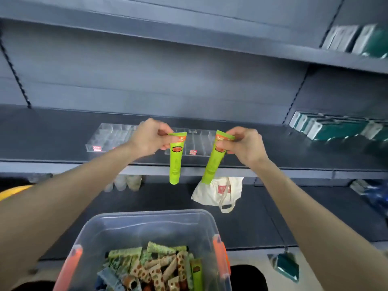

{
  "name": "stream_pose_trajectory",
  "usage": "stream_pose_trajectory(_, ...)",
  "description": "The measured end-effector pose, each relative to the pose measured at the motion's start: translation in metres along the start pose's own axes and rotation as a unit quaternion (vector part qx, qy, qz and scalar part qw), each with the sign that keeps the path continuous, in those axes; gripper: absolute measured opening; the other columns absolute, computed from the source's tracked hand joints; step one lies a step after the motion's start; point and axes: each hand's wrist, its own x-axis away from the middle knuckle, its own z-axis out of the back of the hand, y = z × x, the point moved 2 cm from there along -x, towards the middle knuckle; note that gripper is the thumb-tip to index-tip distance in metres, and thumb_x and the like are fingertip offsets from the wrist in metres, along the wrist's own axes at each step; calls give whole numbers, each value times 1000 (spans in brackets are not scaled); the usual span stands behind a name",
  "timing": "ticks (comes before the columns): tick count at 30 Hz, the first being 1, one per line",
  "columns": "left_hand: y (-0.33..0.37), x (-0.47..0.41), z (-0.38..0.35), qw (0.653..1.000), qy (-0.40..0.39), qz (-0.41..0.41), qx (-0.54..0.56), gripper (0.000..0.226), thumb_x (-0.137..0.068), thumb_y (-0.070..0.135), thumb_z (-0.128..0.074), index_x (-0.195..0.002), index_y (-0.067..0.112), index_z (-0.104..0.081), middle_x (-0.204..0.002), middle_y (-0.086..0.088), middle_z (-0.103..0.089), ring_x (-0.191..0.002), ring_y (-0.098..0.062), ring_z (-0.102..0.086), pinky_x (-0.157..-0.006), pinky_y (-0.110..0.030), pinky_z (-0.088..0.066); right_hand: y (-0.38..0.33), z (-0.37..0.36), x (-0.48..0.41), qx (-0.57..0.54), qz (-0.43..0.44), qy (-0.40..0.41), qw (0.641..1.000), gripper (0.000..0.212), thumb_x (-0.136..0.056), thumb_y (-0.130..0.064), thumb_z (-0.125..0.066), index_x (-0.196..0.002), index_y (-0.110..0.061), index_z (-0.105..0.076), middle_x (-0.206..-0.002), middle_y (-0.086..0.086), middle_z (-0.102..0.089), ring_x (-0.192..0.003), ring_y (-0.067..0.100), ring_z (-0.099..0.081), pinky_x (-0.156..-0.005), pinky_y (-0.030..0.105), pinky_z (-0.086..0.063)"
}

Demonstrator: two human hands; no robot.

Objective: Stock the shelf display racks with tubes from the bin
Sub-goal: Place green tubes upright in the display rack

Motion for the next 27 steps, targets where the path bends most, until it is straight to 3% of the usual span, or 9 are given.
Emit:
stream_pose_trajectory(3,22,-35,2,1000,4,-25,-9,13,-78,20,-72,-68,16,-66,-63,-12,-66,-57,-16,-58,-65,-26,-52,-9,19,-27,4,18,9,1000,17,-71,-12,-81,-83,-9,-70,-78,10,-70,-59,8,-63,-70,31,-60)
stream_pose_trajectory(5,32,-61,0,999,2,-39,-15,13,-79,19,-72,-68,16,-65,-67,-14,-66,-59,-19,-58,-66,-27,-53,-13,28,-46,-1,21,10,1000,19,-75,-8,-78,-89,-1,-68,-78,10,-66,-46,-3,-58,-56,13,-54)
stream_pose_trajectory(7,40,-90,-6,999,2,-52,-18,13,-79,17,-71,-69,16,-64,-70,-15,-65,-57,-17,-58,-65,-25,-54,-13,35,-66,-7,26,12,1000,19,-77,-7,-76,-90,2,-67,-78,8,-64,-43,-6,-56,-52,8,-51)
stream_pose_trajectory(11,42,-147,-25,998,5,-62,-11,15,-79,14,-71,-68,15,-62,-57,-3,-60,-46,-5,-54,-59,-17,-50,-6,43,-105,0,30,11,999,11,-80,-8,-73,-86,-7,-64,-76,6,-63,-42,-6,-57,-57,10,-54)
stream_pose_trajectory(13,39,-173,-36,998,0,-59,3,7,-80,11,-70,-79,4,-66,-52,3,-60,-41,1,-53,-57,-14,-50,0,43,-123,11,33,11,999,10,-81,-6,-72,-86,-8,-64,-80,9,-64,-45,-3,-59,-53,6,-50)
stream_pose_trajectory(15,33,-195,-46,998,-5,-54,16,15,-82,7,-67,-91,-4,-65,-54,2,-60,-40,3,-54,-56,-12,-50,7,40,-138,18,35,8,999,10,-82,-6,-71,-88,-9,-63,-86,13,-64,-60,8,-63,-56,8,-52)
stream_pose_trajectory(18,27,-217,-61,998,-27,-58,15,20,-84,6,-64,-99,-8,-63,-62,-3,-60,-43,4,-57,-61,-15,-52,20,36,-157,23,36,6,999,9,-84,-7,-69,-91,-10,-64,-98,18,-68,-84,26,-67,-71,20,-58)
stream_pose_trajectory(22,19,-232,-75,997,-48,-59,-3,23,-87,6,-59,-106,-7,-61,-82,-14,-63,-57,-5,-61,-69,-20,-54,30,31,-174,28,40,7,999,8,-84,-9,-70,-89,-12,-66,-99,17,-69,-92,31,-68,-87,39,-56)
stream_pose_trajectory(27,14,-243,-81,996,-59,-65,-1,23,-90,5,-55,-108,-7,-60,-74,-11,-60,-65,-12,-58,-70,-21,-53,34,24,-181,33,37,-10,999,7,-85,-8,-68,-92,-11,-66,-93,11,-66,-94,29,-66,-87,38,-56)
